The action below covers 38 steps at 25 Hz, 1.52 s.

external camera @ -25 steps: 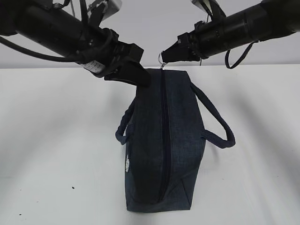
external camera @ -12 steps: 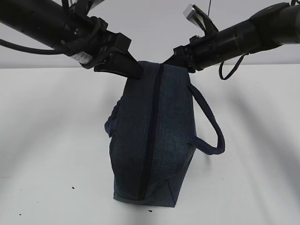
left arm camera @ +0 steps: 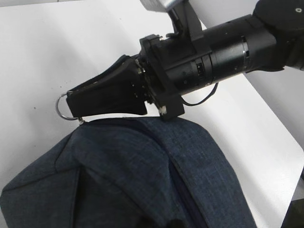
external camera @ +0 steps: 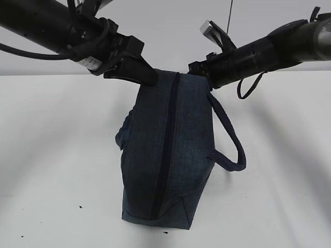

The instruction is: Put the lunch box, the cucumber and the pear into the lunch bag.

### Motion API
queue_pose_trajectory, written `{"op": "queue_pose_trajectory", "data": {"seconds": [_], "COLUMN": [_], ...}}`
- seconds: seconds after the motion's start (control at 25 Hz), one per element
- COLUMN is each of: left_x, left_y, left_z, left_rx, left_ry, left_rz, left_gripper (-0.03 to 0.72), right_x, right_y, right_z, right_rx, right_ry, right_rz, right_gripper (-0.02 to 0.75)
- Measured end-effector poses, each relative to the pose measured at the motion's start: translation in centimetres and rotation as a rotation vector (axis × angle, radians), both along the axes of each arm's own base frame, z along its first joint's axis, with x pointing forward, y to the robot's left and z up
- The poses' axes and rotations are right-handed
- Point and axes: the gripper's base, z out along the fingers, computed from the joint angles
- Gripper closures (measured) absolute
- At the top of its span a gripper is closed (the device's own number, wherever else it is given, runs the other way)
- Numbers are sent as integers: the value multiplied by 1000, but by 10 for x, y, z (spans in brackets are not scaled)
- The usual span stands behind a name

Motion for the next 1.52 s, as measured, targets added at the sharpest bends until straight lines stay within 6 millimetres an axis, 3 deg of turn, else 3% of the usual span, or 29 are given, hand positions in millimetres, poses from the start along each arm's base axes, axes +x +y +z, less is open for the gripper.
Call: {"op": "queue_pose_trajectory", "data": {"seconds": [0.52,0.64,0.76,0.92,1.16,1.4,1.52], "left_x": [4,5,7,11,14,14,8], "left_y": [-3,-3,-3,-1,1,2,5], "left_z": [-7,-7,-10,-14,-13,-9,4], "left_rx": [-17,-17,-6,10,10,14,19], "left_ry": [21,17,14,9,-16,-42,-88], "left_rz": [10,17,15,26,57,63,58], "left_gripper": [671,669,650,566,335,296,294], "right_x": [1,3,7,4,-6,-25,-37], "right_y": [-1,-2,-8,-11,-14,-18,-22], "right_z": [-1,-2,3,20,51,95,115], "right_rx": [-7,-20,-52,-79,-153,-221,-270], "right_ry": [-3,-12,-46,-96,-178,-246,-261], "right_rz": [-15,-35,-77,-84,-31,-13,-8], "right_gripper": [729,655,510,350,315,309,309]}}
